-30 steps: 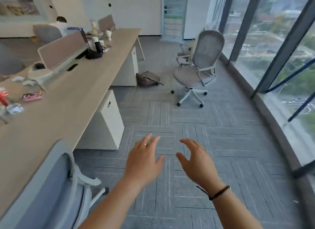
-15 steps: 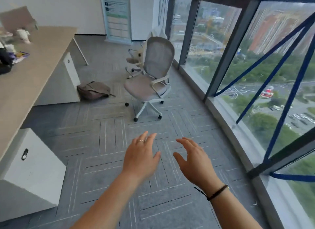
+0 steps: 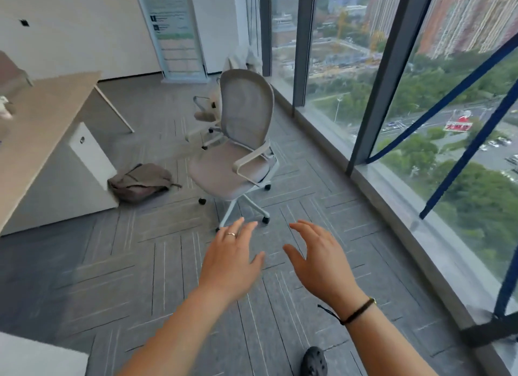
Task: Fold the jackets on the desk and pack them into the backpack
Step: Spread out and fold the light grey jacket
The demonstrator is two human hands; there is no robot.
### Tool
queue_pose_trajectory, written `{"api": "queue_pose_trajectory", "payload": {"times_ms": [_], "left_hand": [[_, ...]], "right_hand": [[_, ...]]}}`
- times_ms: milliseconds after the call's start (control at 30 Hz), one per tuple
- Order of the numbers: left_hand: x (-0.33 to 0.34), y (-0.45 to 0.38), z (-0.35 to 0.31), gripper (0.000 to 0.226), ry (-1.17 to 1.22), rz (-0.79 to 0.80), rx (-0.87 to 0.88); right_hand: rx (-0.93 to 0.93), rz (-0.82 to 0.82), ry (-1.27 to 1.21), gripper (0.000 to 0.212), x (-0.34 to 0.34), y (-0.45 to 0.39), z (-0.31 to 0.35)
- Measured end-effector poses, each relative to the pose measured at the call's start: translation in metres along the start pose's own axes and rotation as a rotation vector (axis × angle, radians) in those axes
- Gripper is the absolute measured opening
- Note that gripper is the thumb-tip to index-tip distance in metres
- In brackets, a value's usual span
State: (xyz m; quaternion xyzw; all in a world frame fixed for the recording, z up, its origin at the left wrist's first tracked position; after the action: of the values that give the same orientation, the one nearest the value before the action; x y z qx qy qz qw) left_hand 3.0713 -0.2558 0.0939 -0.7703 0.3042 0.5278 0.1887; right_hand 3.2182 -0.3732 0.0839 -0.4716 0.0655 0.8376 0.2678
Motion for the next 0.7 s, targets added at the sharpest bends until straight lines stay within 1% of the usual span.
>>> {"api": "queue_pose_trajectory", "payload": {"times_ms": [167,300,433,533,700], "left_hand": [[-0.009,-0.137,-0.050,0.065,0.004,-0.024,-0.026],[-0.021,-0.231,-0.080,0.062,0.006,-0.064,-0.014],[-0.017,-0.328,-0.080,0.063,0.039,-0.093,-0.062],[-0.006,-0.410,-0.075,0.063,0.064,-0.118,-0.086],[0.005,-0.575,-0.061,0.059,0.123,-0.136,-0.125]], "right_hand": [[-0.043,0.006,0.010,0.048,-0.037,-0.136,-0.062],[-0.047,-0.009,-0.021,0.045,-0.058,-0.233,-0.091],[-0.117,0.040,-0.016,0.047,-0.056,-0.323,-0.114],[-0.126,0.067,0.008,0.048,-0.045,-0.398,-0.143],[-0.153,0.103,0.070,0.048,-0.030,-0.557,-0.181]]}}
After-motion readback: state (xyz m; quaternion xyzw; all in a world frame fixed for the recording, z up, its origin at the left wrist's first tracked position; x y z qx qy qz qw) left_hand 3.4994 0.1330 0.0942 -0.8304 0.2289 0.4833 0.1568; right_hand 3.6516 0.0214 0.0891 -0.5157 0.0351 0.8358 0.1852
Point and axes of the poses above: each hand's wrist, its own y-axis away from the middle knuckle, its own x-axis out of the palm, z = x × y, the point moved 3 cm from there along -y, towards the middle knuckle, and after that the axes turned 3 degrees about -x, right-handed, at the moved point
